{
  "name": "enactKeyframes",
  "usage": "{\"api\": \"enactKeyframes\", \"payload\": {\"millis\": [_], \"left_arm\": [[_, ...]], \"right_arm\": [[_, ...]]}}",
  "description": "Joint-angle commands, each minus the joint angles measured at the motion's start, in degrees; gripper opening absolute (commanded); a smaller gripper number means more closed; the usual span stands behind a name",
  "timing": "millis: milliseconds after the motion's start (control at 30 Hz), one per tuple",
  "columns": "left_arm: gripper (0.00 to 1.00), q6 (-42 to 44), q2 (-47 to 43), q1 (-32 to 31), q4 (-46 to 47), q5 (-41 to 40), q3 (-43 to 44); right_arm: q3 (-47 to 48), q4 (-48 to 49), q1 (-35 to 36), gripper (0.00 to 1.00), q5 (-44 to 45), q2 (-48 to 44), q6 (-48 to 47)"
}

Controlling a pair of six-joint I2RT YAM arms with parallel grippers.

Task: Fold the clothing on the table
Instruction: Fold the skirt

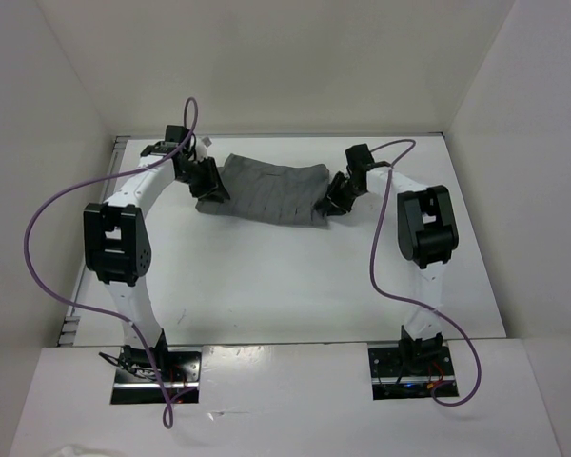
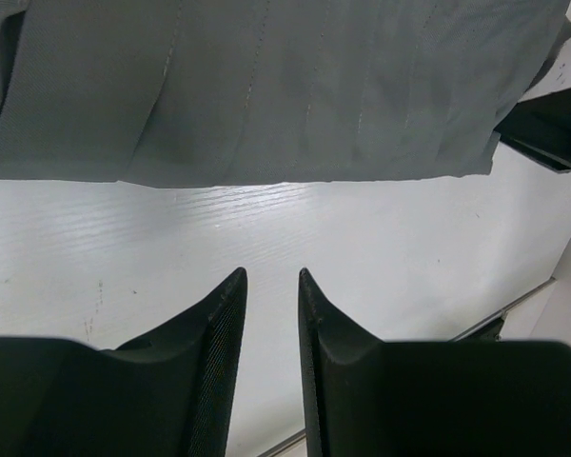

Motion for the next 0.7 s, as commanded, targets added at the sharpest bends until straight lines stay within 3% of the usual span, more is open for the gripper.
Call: {"api": "enactKeyframes", "payload": {"millis": [0, 33, 67, 100, 233, 467, 667], "left_arm": [[0.36, 1.15, 2.02, -0.34, -0.14, 3.23, 1.60], [0.36, 1.15, 2.55, -0.34, -0.14, 3.94, 2.13], [0.36, 1.15, 2.55, -0.34, -0.14, 3.95, 2.65], [0.36, 1.15, 3.16, -0.34, -0.14, 3.95, 2.66], [0.36, 1.67, 3.70, -0.34, -0.14, 4.47, 3.98], [0.36, 1.68, 10.89, -5.87, -0.66, 5.79, 15.30], [0.20, -0.95, 18.80, -9.21, -0.05, 5.79, 20.85]], "right_arm": [[0.63, 5.30, -0.21, 0.35, -3.60, 2.03, 1.64], [0.63, 5.30, -0.21, 0.25, -4.74, 2.56, 1.64], [1.32, 5.82, -0.21, 0.07, -4.75, 2.56, 1.64], [1.33, 4.87, -0.21, 0.00, -4.75, 2.56, 1.64], [1.33, 1.79, -0.21, 0.00, -1.07, -0.94, 1.11], [0.80, -5.68, -0.21, 0.00, 1.49, -6.57, -1.53], [0.28, -6.83, -0.21, 0.00, 1.49, -8.42, -1.53]]}}
